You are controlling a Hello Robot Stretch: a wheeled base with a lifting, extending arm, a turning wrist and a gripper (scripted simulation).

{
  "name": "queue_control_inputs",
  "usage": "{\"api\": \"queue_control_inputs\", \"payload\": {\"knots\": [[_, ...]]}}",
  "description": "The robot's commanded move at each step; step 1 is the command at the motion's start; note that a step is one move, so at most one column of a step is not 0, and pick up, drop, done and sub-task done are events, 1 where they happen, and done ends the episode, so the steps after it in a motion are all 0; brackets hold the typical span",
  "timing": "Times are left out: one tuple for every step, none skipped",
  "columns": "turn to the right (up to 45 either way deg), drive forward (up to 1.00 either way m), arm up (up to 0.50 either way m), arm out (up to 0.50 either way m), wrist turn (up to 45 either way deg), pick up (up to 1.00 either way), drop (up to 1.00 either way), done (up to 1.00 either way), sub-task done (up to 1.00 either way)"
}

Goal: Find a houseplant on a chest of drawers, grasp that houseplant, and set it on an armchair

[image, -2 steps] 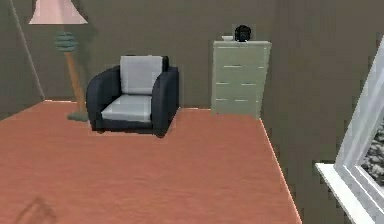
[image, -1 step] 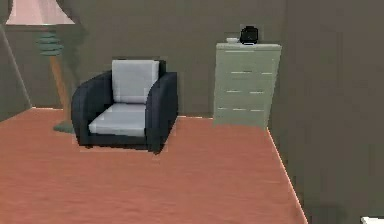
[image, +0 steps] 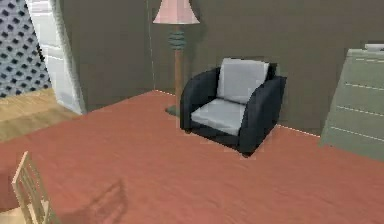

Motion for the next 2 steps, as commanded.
{"api": "queue_control_inputs", "payload": {"knots": [[0.0,1.00,0.00,0.00,0.0,0.00,0.00,0.00,0.00],[-3.0,0.00,0.00,0.00,0.0,0.00,0.00,0.00,0.00]]}}
